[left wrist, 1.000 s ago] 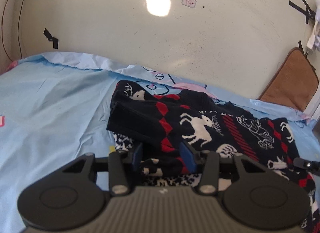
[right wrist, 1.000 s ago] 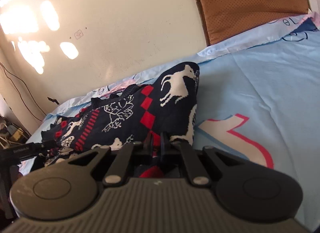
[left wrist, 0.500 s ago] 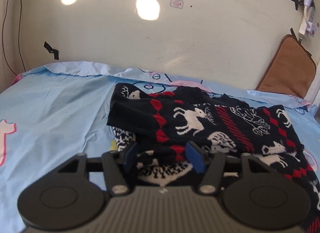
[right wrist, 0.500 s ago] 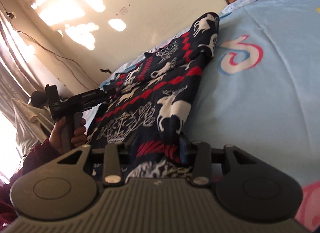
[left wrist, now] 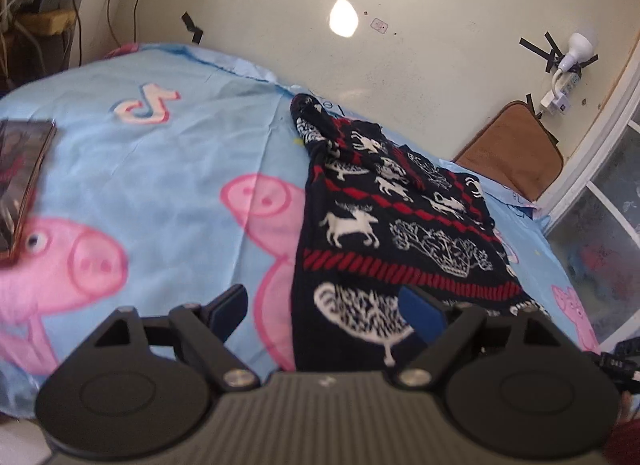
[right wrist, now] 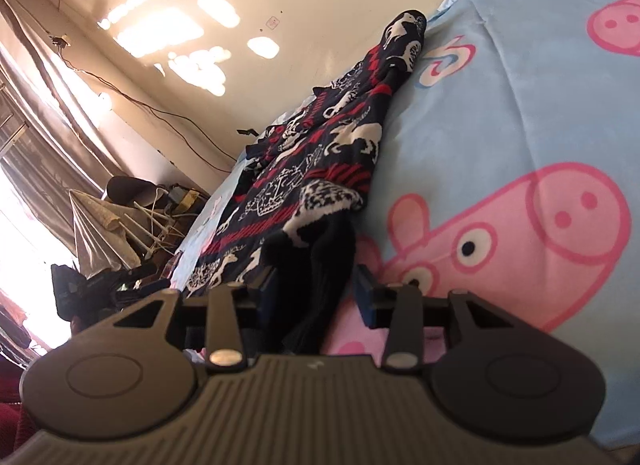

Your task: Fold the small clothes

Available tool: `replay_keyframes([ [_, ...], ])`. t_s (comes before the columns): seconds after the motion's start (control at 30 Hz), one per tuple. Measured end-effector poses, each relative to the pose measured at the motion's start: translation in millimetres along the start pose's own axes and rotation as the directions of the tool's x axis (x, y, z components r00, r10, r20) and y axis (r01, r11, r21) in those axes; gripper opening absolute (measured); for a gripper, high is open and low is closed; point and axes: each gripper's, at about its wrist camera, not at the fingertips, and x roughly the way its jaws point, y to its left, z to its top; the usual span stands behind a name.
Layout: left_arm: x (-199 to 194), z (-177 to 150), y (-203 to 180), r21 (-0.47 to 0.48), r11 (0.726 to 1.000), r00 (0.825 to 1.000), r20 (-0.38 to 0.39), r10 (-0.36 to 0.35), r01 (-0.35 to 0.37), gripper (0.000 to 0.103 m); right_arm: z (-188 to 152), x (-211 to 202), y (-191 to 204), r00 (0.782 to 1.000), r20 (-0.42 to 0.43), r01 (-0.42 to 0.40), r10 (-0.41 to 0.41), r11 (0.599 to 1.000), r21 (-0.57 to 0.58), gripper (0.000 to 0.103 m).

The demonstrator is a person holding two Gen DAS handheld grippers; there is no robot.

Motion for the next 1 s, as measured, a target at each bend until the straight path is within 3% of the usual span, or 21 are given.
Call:
replay_keyframes([
  [0.17, 1, -31, 3, -0.040, 0.999, 0.999, -0.046, -0.020, 0.019, 0.086, 1, 11, 6, 0.998, -0.056, -0.015, 0.013, 0.999, -0.040, 0.048],
  [0.37, -1, -39, 0, -0.053, 0.998, 0.998, -0.037, -0.042, 0.040, 0.089, -6, 17, 17, 0.996, -0.086, -0.041, 0.036, 0.998, -0.055, 0.050],
  [0.6, 7, -54, 11, -0.164, 0.984, 0.988, -0.124, -0.094, 0.073, 0.087, -15, 7, 15, 0.998, -0.057, -0.027, 0.025, 0.999, -0.032, 0.046],
  [0.63, 12, -57, 12, -0.182, 0.981, 0.986, -0.134, -0.098, 0.073, 0.083, -15, 7, 13, 0.998, -0.052, -0.030, 0.029, 0.999, -0.024, 0.045],
  [0.67, 17, -59, 13, -0.202, 0.977, 0.984, -0.145, -0.103, 0.073, 0.071, -15, 9, 12, 0.998, -0.048, -0.029, 0.029, 0.999, -0.016, 0.037],
  [0.7, 24, -61, 15, -0.224, 0.972, 0.981, -0.159, -0.113, 0.075, 0.058, -15, 12, 10, 0.999, -0.048, -0.018, 0.017, 1.000, -0.008, 0.019],
  [0.73, 29, -63, 16, -0.247, 0.965, 0.975, -0.180, -0.130, 0.083, 0.031, -15, 15, 8, 0.998, -0.054, 0.007, -0.007, 1.000, 0.001, 0.009],
  [0.77, 33, -65, 18, -0.270, 0.957, 0.967, -0.192, -0.165, 0.110, 0.015, -14, 16, 4, 0.998, -0.056, 0.013, -0.012, 1.000, 0.015, 0.006],
  [0.8, 34, -66, 17, -0.281, 0.951, 0.962, -0.197, -0.187, 0.127, 0.009, -14, 13, 3, 0.998, -0.054, 0.011, -0.010, 1.000, 0.025, 0.006],
  [0.87, 24, -64, 9, -0.233, 0.963, 0.964, -0.196, -0.182, 0.134, 0.009, -14, -1, 9, 0.999, -0.049, 0.010, -0.010, 1.000, -0.016, 0.006],
  [1.0, -18, -54, -3, -0.175, 0.953, 0.952, -0.145, -0.271, 0.245, 0.009, -14, -55, 26, 0.992, 0.019, -0.119, 0.121, 0.990, -0.072, 0.005],
])
